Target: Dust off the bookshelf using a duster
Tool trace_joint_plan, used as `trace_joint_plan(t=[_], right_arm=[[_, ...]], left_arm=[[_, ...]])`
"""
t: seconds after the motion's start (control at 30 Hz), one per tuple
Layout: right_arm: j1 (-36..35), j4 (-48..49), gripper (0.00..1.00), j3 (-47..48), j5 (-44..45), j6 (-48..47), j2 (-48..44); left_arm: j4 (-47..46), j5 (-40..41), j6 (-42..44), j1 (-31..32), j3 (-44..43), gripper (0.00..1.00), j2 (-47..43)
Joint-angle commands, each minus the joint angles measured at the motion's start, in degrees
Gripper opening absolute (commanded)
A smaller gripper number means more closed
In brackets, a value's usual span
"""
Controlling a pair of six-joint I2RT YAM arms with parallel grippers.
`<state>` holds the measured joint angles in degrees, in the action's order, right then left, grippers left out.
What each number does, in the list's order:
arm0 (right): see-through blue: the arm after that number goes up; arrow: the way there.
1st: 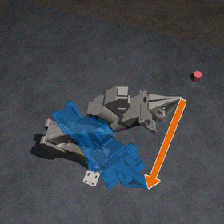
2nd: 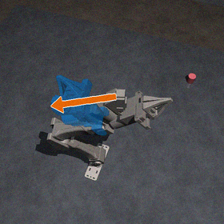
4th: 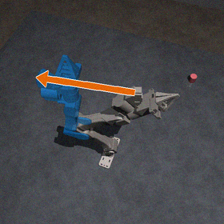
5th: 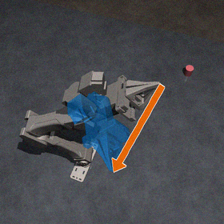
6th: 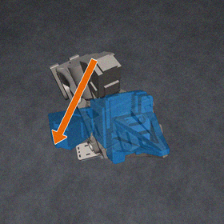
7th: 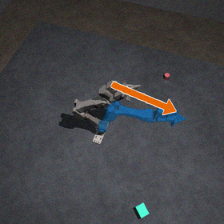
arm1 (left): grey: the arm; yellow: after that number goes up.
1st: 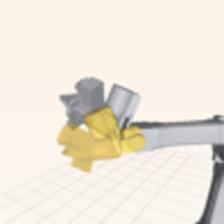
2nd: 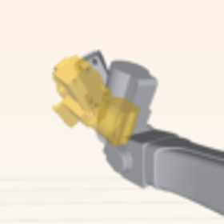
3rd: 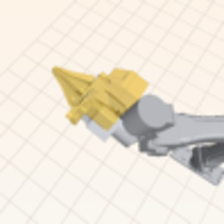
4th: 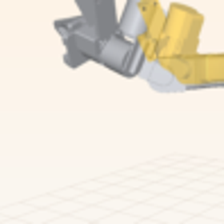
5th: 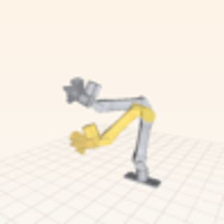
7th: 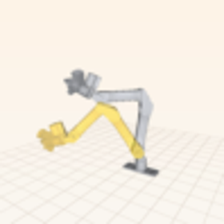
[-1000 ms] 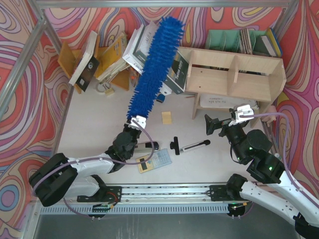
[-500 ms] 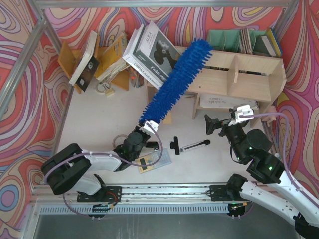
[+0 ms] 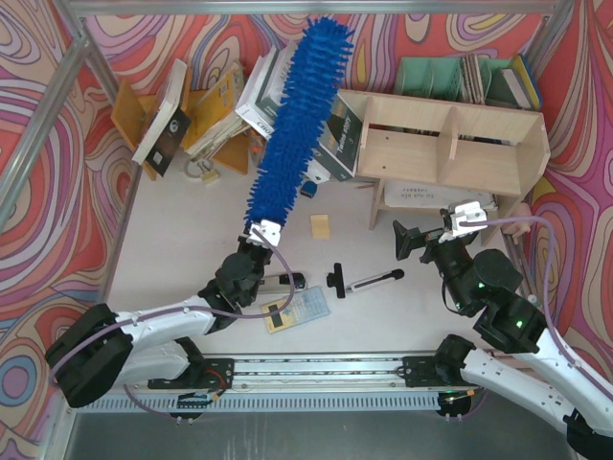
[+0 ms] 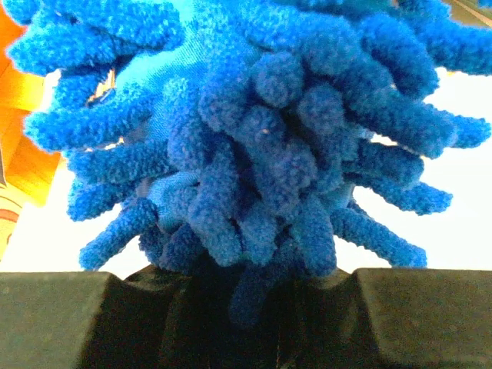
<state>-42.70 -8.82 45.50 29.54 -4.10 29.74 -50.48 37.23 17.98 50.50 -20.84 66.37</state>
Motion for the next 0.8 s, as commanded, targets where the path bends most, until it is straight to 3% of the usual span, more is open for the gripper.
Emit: trace_joint_plan(t=[0.0,0.33,0.77], right_arm=[[0.0,2.6,0.99,-0.2,0.5,-0.6,-0.4],[0.0,2.6,0.99,-0.2,0.6,-0.6,-0.4],[0.0,2.5,0.99,-0.2,0.6,-0.6,-0.7]], left_arm=[[0.1,0.2,-2.4,-0.5,-1.5,0.0,0.8],[6.2,-4.6,-9.8,0.3,-4.8,0.0,8.4],[20.9,-6.7,-9.6,3.5,-11.9,0.0,7.8]])
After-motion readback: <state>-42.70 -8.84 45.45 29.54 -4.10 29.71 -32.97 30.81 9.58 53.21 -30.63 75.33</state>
